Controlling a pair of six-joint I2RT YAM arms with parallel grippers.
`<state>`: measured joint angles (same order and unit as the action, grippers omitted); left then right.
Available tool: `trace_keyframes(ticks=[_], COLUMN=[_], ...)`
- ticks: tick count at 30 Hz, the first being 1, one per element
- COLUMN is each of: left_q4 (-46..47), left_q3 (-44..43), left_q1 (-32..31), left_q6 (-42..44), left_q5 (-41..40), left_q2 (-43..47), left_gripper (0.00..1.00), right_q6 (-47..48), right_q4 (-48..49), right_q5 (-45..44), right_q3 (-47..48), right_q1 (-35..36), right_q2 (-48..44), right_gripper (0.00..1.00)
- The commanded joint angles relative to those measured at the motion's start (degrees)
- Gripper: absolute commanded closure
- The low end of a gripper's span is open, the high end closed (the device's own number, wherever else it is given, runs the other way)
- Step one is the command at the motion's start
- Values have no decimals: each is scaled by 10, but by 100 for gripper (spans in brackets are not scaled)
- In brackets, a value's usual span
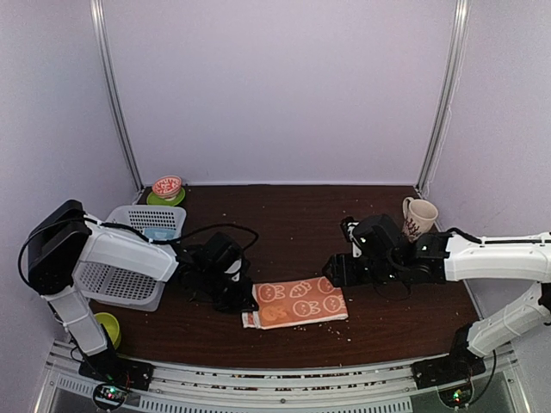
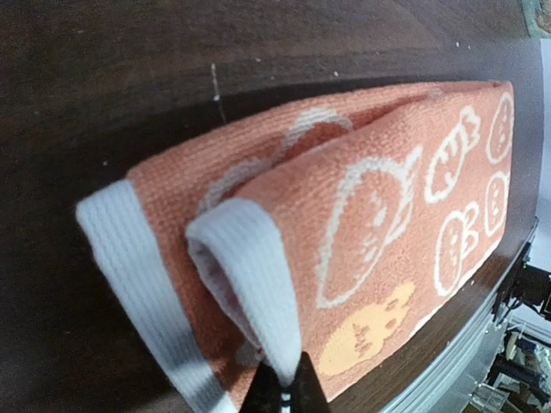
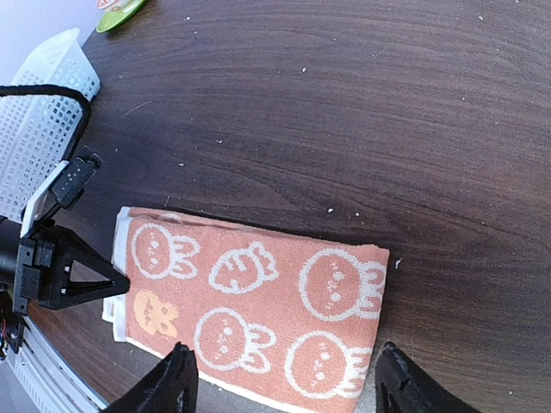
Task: Roll the towels
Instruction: Smooth out the towel at the center of the board.
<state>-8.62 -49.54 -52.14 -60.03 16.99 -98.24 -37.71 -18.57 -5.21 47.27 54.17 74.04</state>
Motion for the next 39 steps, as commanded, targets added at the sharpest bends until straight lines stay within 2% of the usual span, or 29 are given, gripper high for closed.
trace_keyframes(ticks=[1, 9, 18, 32, 39], left_q4=[-27, -68, -114, -124, -134], left_q3=[-26, -54, -56, -36, -36], left_q1=[0, 0, 1, 16, 20], left_q6=[16, 30, 33, 44, 53], left_q5=[-26, -39, -66, -79, -91], left_q2=[33, 68, 65, 49, 35], left_gripper=[100, 100, 100, 100, 100], right_q6=[-2, -3, -9, -31, -29], right_q4=[0, 0, 7, 14, 34], right_q5=[-14, -17, -9, 46, 94], right_q3=[-12, -18, -29, -22, -12], right_q1=[-4, -5, -6, -5, -5], right_q2=[-18, -23, -19, 57, 94], right_gripper=[29, 29, 30, 33, 43])
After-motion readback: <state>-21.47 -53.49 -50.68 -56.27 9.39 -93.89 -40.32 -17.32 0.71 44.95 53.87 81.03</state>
